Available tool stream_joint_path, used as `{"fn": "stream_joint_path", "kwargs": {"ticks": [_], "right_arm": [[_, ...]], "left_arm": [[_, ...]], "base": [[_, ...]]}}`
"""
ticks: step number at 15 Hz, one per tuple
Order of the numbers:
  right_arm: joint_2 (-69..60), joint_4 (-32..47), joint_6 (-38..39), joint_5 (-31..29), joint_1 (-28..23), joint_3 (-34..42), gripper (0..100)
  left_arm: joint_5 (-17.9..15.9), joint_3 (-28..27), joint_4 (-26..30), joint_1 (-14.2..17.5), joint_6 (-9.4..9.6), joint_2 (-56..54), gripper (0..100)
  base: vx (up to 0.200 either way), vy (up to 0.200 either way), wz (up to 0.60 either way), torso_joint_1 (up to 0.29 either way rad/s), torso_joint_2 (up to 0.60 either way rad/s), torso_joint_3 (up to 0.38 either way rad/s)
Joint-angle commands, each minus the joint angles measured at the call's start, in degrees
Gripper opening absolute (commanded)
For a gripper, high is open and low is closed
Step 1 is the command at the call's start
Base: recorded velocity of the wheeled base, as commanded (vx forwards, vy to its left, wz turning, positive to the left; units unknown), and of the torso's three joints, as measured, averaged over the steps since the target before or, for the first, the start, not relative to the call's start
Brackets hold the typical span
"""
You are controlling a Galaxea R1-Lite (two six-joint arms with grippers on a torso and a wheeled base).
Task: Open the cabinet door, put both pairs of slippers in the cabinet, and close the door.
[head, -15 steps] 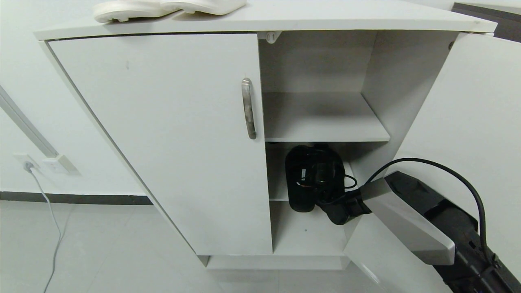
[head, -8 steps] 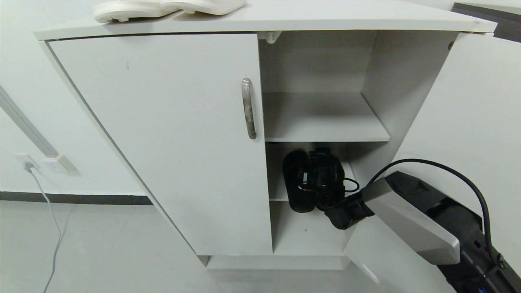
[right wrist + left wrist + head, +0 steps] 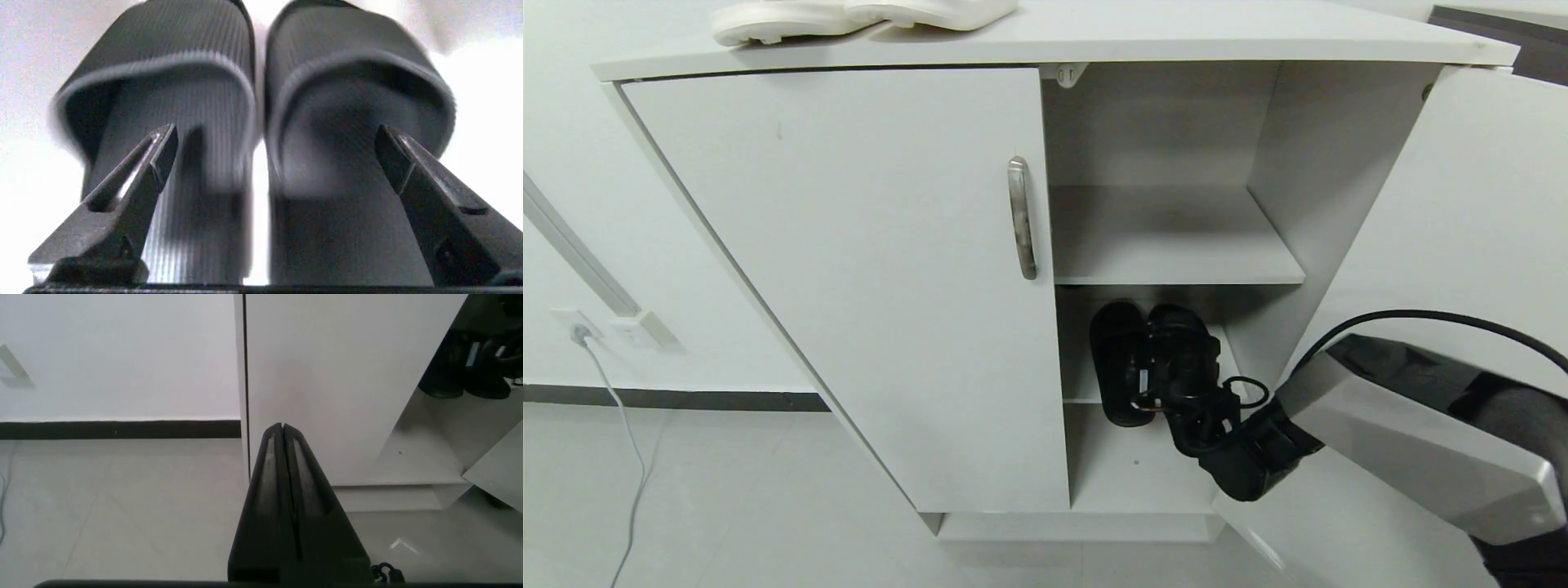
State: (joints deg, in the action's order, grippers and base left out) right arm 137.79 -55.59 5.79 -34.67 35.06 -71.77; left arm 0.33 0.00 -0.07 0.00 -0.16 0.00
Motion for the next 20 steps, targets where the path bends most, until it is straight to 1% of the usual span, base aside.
{"fn": "stream_joint_path", "kwargs": {"ticks": [1, 2, 3, 5, 6, 7, 11, 15, 20], "right_arm": [[-9.6, -3.0, 0.3, -1.1, 2.3, 12.4, 100], [-12.5, -6.1, 0.2, -1.0, 2.6, 18.9, 100], [-14.0, -8.4, 0.2, -1.0, 3.2, 22.8, 100], [-17.0, -11.4, 0.0, -0.9, 5.5, 29.5, 100], [-17.6, -11.6, 0.0, -0.9, 6.0, 30.7, 100], [-17.7, -11.8, 0.2, -0.8, 6.4, 31.7, 100], [-17.3, -11.9, 0.3, -0.7, 6.8, 31.5, 100], [-17.6, -11.9, 0.3, -0.9, 7.9, 31.7, 100], [-19.3, -11.9, 0.1, -1.1, 8.0, 33.3, 100]], "left_arm": [[0.0, 0.0, 0.0, 0.0, -0.02, 0.1, 0], [0.1, 0.0, 0.0, 0.0, -0.02, 0.1, 0], [0.0, 0.0, 0.0, 0.0, -0.02, 0.1, 0], [0.1, 0.0, 0.0, 0.0, -0.11, 0.1, 0], [0.1, 0.0, 0.0, 0.0, -0.11, 0.0, 0], [0.1, 0.0, 0.0, 0.0, -0.11, 0.0, 0], [0.1, 0.0, 0.0, 0.0, -0.11, 0.1, 0], [-0.1, 0.0, 0.0, 0.0, -0.02, 0.0, 0], [0.1, 0.0, 0.0, 0.0, -0.02, 0.0, 0]], "base": [[0.0, 0.0, 0.0, 0.0, 0.0, 0.0], [0.0, 0.0, 0.0, 0.0, 0.0, 0.0], [0.0, 0.0, 0.0, 0.0, 0.0, 0.0], [0.0, 0.0, 0.0, 0.0, 0.0, 0.0], [0.0, 0.0, 0.0, 0.0, 0.0, 0.0], [0.0, 0.0, 0.0, 0.0, 0.0, 0.0], [0.0, 0.0, 0.0, 0.0, 0.0, 0.0], [-0.2, 0.0, 0.0, 0.003, 0.0, 0.007], [0.0, 0.0, 0.0, 0.0, 0.0, 0.0]]}}
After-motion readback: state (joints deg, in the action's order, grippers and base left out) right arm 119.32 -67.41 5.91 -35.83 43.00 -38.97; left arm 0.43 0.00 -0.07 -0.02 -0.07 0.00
